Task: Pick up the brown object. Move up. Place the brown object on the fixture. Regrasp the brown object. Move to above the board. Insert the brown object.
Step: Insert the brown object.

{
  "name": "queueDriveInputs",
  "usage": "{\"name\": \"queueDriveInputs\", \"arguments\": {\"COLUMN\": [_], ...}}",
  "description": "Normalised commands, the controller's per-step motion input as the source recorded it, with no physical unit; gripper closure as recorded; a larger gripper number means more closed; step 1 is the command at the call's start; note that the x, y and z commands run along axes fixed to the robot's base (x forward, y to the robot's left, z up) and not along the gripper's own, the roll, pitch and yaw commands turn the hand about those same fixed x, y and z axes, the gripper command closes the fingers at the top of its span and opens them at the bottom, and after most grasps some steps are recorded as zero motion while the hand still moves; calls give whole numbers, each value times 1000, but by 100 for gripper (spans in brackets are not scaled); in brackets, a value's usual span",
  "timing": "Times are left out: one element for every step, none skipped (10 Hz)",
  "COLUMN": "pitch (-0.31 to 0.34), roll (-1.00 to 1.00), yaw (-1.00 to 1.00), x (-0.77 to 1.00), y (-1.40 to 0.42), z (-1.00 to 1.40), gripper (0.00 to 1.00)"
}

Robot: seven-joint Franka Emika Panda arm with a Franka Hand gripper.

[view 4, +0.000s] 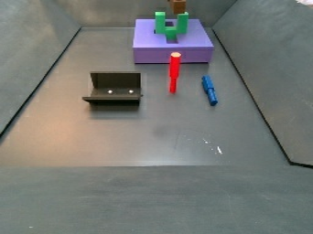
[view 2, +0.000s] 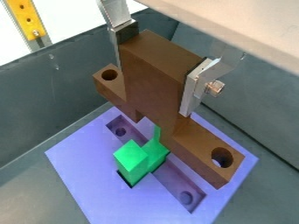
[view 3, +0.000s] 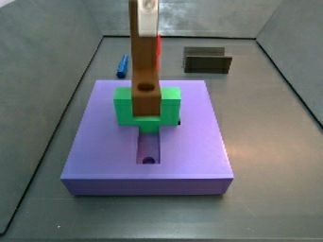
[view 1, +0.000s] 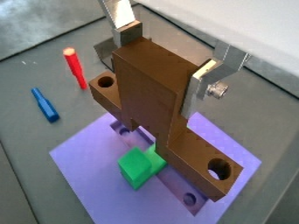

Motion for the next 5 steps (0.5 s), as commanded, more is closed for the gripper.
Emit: {"name": "queueDriveInputs", "arguments": {"pitch": [71, 123, 107, 79, 53], "roll": [124, 170, 126, 69, 21], "yaw": [-169, -300, -229, -183, -149], "x": [240, 123, 89, 63, 37], "y": [-203, -37, 0, 0, 6], "z": [-346, -326, -251, -220, -217], "gripper": [100, 100, 100, 100, 100]}}
